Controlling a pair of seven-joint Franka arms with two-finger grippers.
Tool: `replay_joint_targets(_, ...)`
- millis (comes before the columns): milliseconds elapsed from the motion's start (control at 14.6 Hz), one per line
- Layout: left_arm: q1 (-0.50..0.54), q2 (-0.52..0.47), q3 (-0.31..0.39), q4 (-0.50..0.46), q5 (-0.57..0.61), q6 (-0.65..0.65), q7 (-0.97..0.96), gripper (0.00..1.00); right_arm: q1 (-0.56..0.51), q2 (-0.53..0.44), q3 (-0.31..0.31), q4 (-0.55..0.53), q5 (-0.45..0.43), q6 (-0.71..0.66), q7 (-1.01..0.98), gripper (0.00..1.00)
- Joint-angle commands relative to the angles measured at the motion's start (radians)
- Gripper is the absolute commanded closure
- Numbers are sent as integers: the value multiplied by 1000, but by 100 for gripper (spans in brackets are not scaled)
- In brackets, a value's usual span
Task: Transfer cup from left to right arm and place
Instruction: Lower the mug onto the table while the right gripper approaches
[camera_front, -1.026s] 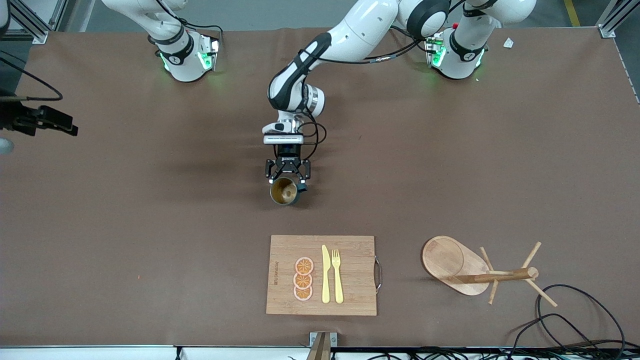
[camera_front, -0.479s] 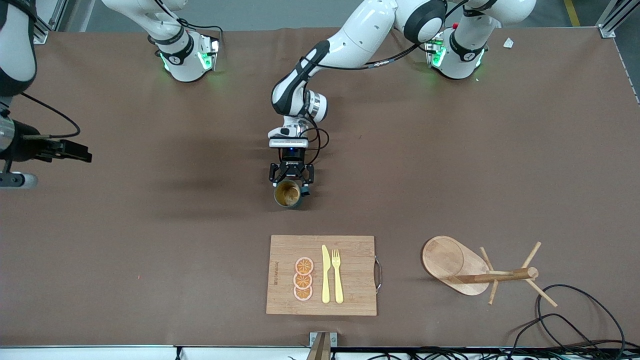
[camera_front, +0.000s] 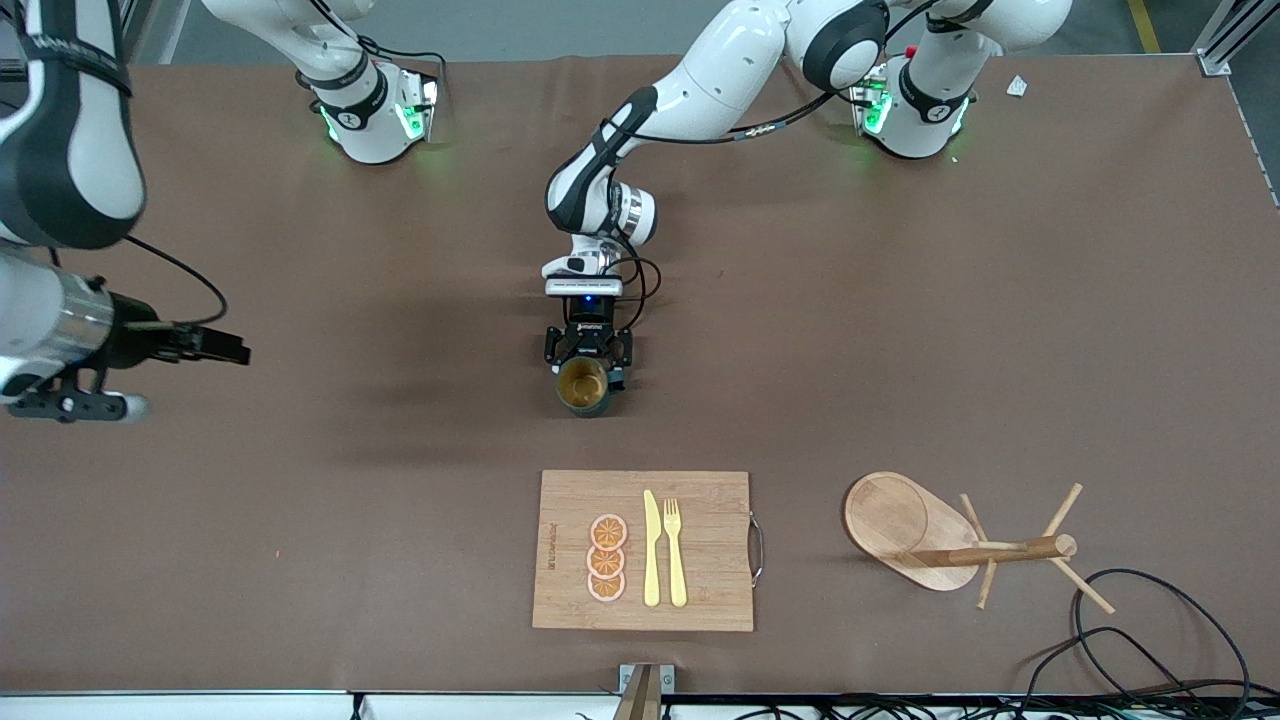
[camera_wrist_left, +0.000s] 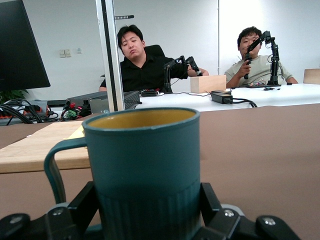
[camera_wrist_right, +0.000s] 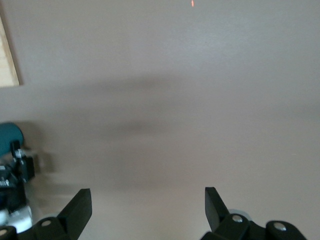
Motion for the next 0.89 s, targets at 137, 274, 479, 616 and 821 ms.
replay_joint_targets(137,-19,-1,-2,10,-4,-11,-18,0,120,39,-1,-7,13,53,286,0)
replay_joint_targets(274,-25,-2,-25,10,-45,-40,-18,0,166,65,-1,-7,13,90,383,0)
replay_joint_targets(479,-32,-5,-68,6,-63,-117,-24,0,229,99,-1,-5,15,134,535,0)
replay_joint_targets(616,-35,-19,-89,1,-76,-120,-23,0,267,116,-1,-5,15,159,630,0)
replay_joint_targets(821,-35,-43,-137,-1,-119,-166,-14,0,305,134,-1,-5,16,191,716,0)
